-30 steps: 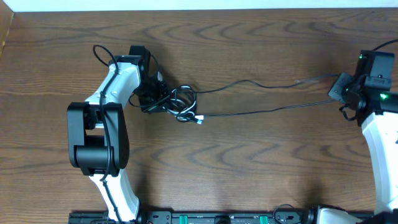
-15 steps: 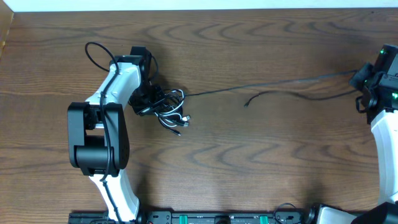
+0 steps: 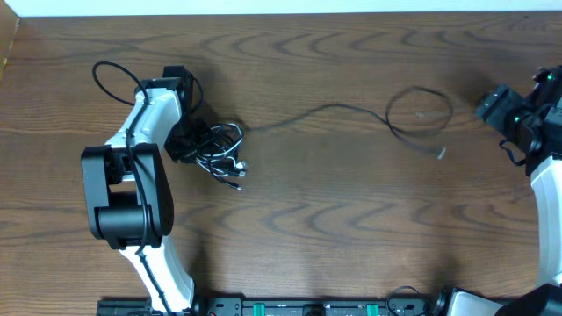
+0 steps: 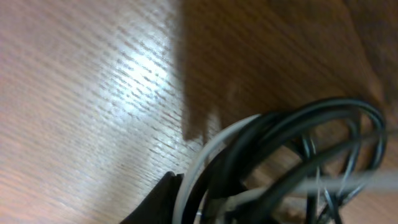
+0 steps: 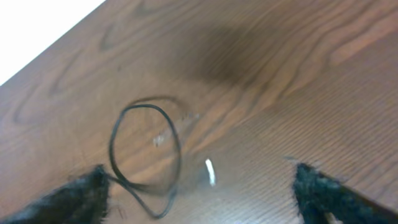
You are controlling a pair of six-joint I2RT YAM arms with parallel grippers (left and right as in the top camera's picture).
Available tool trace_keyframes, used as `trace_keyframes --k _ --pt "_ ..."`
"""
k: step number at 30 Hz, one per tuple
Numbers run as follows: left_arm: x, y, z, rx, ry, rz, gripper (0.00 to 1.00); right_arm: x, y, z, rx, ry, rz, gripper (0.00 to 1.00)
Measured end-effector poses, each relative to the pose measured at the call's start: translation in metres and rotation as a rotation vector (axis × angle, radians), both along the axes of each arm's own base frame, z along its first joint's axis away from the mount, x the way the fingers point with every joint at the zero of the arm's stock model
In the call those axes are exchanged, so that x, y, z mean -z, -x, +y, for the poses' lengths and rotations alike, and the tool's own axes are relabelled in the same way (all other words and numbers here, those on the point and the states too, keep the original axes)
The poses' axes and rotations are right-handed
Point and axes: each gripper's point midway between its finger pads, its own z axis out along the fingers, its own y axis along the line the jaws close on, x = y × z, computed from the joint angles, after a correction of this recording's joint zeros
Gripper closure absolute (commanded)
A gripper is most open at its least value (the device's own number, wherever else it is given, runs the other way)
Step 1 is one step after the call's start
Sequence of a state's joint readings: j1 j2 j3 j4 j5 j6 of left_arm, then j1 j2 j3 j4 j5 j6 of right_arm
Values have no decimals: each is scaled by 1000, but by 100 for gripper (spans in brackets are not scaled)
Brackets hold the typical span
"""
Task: Untangle cables
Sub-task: 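Bring the right gripper back left along the stretched black cable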
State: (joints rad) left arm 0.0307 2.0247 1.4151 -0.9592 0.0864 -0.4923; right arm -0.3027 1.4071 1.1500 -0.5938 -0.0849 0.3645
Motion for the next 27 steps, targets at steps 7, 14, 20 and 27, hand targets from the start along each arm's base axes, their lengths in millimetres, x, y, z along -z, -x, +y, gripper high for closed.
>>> trace_keyframes --k 7,14,20,27 --pt "-1 -1 -15 81 96 -11 35 8 -4 19 -97 12 27 1" --pt "-13 -4 -41 158 256 -56 34 24 -19 69 -279 -27 42 1" --pt "-79 -13 -49 190 286 -248 35 37 -26 109 -405 -83 53 1" --pt "-114 -13 -51 204 285 -344 36 41 -26 156 -543 -162 47 9"
